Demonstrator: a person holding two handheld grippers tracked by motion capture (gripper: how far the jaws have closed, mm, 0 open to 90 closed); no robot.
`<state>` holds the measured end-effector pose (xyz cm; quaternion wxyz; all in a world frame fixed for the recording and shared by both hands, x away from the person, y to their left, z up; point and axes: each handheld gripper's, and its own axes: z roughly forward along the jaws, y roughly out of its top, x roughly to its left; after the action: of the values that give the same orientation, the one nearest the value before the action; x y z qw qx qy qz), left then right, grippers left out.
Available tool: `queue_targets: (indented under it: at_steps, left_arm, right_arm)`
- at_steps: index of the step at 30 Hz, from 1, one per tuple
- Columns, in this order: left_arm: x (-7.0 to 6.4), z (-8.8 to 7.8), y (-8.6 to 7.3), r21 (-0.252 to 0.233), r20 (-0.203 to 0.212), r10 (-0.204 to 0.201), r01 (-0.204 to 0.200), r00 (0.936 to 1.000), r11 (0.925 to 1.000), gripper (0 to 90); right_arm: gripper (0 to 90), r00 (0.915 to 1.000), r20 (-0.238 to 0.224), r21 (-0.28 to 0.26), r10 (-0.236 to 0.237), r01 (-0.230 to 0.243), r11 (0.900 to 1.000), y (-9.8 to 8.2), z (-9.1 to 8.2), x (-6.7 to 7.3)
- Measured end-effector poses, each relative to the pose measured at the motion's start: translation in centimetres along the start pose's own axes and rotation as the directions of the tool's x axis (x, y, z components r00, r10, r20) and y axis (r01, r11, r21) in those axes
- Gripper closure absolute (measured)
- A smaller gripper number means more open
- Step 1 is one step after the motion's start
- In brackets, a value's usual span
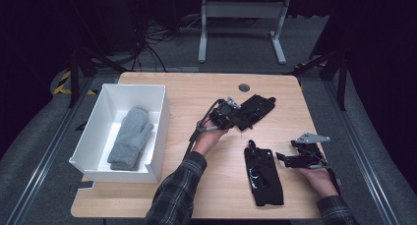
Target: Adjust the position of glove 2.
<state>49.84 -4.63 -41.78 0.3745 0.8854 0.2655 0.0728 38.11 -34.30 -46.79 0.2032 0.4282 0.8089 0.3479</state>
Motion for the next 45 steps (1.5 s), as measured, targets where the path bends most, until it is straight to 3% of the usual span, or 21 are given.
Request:
queue_targets:
  at_steps: [4, 7, 11, 12, 13, 23, 45]
  left_arm:
    - [0.2, 1.9, 0.7, 0.02, -0.015, 0.019, -0.019, 0.9997, 0.9996, 90.0]
    - [0.5, 3.1, 0.8, 0.031, -0.017, 0.012, -0.012, 0.9998, 0.9995, 90.0]
    - [0.6, 4.4, 0.4, 0.108, -0.031, 0.02, -0.016, 0.9993, 0.9941, 90.0]
    - [0.6, 4.6, 0.1, 0.1, -0.034, 0.021, -0.018, 0.9992, 0.9948, 90.0]
    - [0.7, 4.4, -0.1, 0.09, -0.022, -0.001, 0.003, 0.9998, 0.9959, 90.0]
    - [0.1, 2.4, -2.4, 0.101, -0.006, -0.014, 0.014, 0.9999, 0.9948, 90.0]
    - [-2.7, -4.5, -9.7, 0.135, 0.033, -0.075, 0.069, 0.9967, 0.9884, 90.0]
  right_arm:
    - [16.5, 1.0, 0.0, -0.001, 0.0, 0.0, 1.0, 0.0, 0.0, 0.0]
    - [16.5, 1.0, 0.0, -0.001, 0.0, 0.0, 1.0, 0.0, 0.0, 0.0]
    - [16.5, 1.0, 0.0, -0.001, 0.0, 0.0, 1.0, 0.0, 0.0, 0.0]
    - [16.5, 1.0, 0.0, -0.001, 0.0, 0.0, 1.0, 0.0, 0.0, 0.0]
    - [16.5, 1.0, -0.001, 0.0, -0.001, 0.001, 1.0, 0.0, 0.0, 0.0]
    - [16.5, 1.0, -0.002, -0.002, -0.002, 0.002, 1.0, -0.1, 0.0, 0.0]
    - [16.4, 1.0, 0.001, -0.004, -0.005, 0.005, 1.0, -0.1, 0.0, 0.0]
